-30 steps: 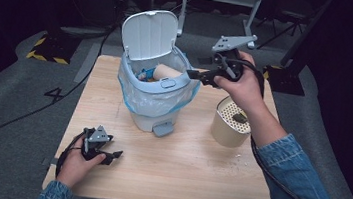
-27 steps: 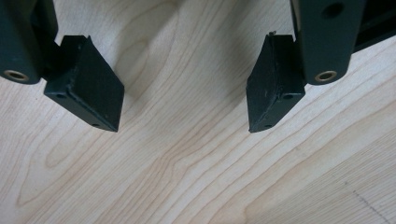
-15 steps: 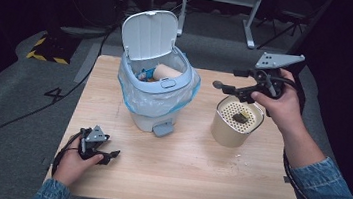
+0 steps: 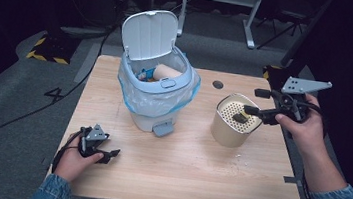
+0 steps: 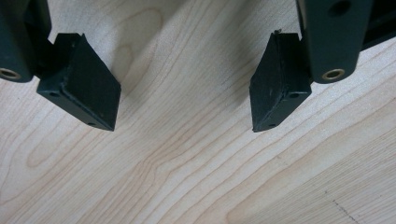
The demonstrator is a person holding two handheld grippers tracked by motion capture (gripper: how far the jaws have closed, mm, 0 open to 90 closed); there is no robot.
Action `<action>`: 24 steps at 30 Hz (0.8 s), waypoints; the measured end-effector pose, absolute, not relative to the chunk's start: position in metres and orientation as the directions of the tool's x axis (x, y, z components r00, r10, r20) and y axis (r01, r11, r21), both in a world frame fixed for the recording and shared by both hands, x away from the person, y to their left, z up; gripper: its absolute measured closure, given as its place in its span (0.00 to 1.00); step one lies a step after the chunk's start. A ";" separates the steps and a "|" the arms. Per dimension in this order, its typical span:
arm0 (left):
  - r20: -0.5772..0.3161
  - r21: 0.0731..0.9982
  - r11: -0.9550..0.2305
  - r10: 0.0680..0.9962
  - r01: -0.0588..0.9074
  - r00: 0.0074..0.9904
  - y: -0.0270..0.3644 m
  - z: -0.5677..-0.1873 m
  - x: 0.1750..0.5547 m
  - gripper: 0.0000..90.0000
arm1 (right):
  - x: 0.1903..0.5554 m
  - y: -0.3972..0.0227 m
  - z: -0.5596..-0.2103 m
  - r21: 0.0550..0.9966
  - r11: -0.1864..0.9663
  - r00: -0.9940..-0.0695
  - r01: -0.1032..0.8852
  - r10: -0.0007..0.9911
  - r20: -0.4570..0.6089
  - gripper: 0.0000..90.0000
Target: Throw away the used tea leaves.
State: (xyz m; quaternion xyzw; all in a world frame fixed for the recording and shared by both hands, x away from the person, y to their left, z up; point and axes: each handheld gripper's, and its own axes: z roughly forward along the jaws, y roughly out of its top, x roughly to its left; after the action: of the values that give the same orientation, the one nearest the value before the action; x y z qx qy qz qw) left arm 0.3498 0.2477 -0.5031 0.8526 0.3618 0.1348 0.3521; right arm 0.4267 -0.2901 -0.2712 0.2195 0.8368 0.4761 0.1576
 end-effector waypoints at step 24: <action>-0.062 0.684 -0.471 0.723 0.557 0.688 0.249 -0.499 0.352 0.29 | 0.399 -0.352 -0.368 0.829 0.450 -0.811 0.331 0.585 0.006 0.25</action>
State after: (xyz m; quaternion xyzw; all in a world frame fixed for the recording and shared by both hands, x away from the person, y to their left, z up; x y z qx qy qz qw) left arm 0.3521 0.2490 -0.4989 0.8493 0.3768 0.1191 0.3500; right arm 0.3986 -0.3520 -0.3675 0.2727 0.8396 0.4479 0.1417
